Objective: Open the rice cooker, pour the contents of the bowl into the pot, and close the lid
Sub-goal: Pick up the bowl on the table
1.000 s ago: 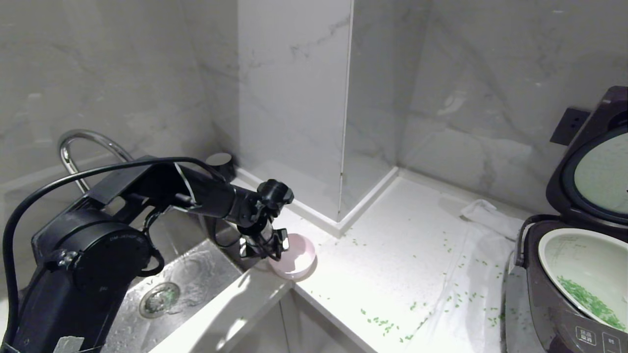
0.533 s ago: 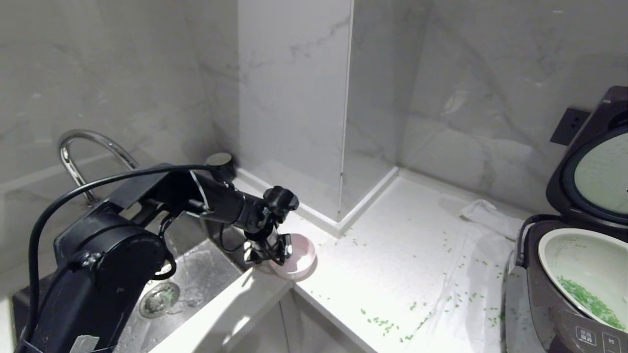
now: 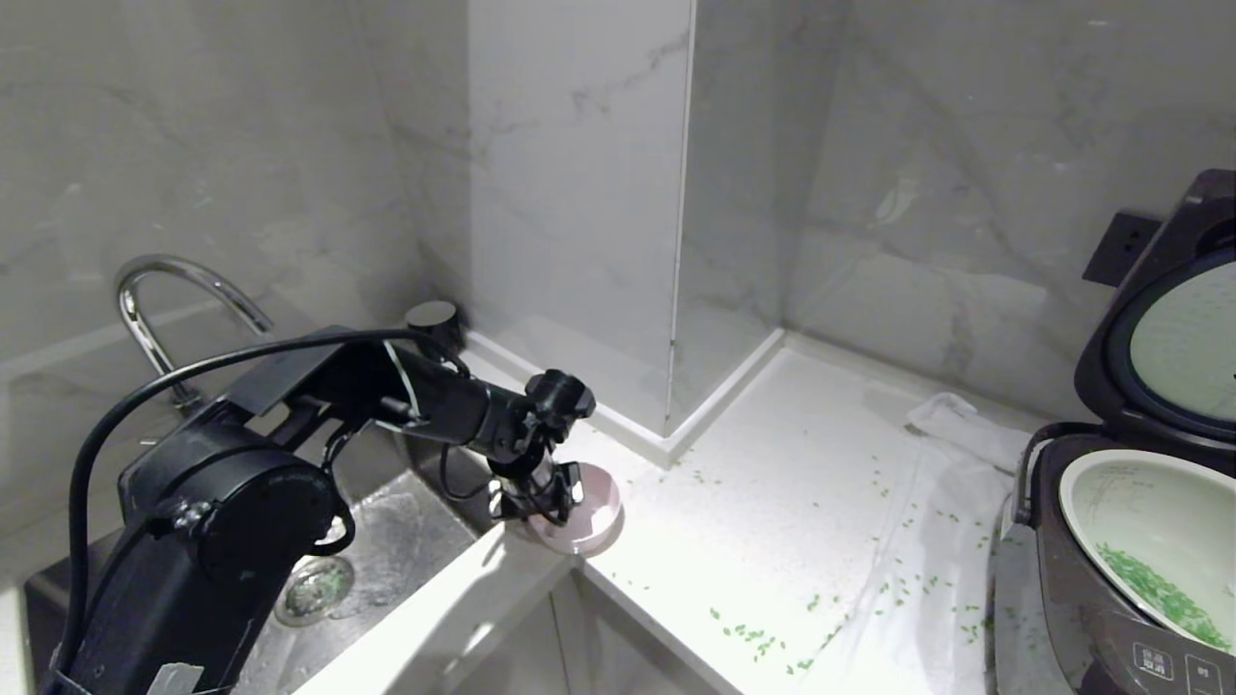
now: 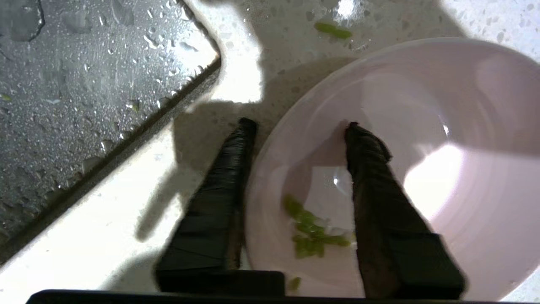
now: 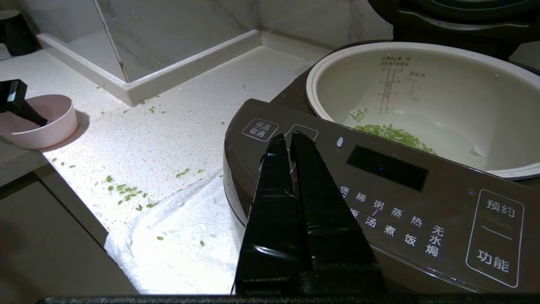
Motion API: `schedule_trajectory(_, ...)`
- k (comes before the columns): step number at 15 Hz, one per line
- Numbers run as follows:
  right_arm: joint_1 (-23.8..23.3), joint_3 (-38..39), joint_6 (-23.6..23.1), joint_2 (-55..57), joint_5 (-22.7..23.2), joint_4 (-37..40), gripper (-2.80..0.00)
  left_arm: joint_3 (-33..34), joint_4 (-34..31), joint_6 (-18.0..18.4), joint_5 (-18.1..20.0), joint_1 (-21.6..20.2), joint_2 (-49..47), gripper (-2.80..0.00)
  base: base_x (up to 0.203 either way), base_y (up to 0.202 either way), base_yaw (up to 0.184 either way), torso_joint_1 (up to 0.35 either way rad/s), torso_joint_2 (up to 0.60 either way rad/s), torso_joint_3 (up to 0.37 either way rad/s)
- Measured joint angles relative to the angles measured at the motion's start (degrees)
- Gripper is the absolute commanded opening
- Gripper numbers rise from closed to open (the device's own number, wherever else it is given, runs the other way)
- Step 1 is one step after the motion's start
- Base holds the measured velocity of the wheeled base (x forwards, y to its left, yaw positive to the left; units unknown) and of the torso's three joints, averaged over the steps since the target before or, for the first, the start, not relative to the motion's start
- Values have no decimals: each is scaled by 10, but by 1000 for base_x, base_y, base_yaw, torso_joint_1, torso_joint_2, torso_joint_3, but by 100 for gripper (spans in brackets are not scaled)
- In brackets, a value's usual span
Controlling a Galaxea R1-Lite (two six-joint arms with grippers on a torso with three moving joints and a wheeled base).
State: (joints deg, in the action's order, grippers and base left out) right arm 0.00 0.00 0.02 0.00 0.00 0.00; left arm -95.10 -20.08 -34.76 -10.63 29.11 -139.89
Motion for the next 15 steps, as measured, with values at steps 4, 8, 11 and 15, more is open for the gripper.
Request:
schedule_trajectory(4, 0, 0, 0, 0, 0, 0, -280, 0, -1, -1, 1, -1, 6, -280, 0, 0, 0, 0, 0, 0)
schedule_trajectory(8, 0, 0, 0, 0, 0, 0, -280, 13, -4, 0, 3, -5, 33, -280, 0, 0, 0, 0, 0, 0)
schedule_trajectory(11, 0, 0, 0, 0, 0, 0, -280, 32, -4, 0, 6, -6, 61, -280, 0, 0, 0, 0, 0, 0)
schedule_trajectory(15, 0, 0, 0, 0, 0, 0, -280, 67, -3, -1, 23, -24, 100, -280, 0, 0, 0, 0, 0, 0)
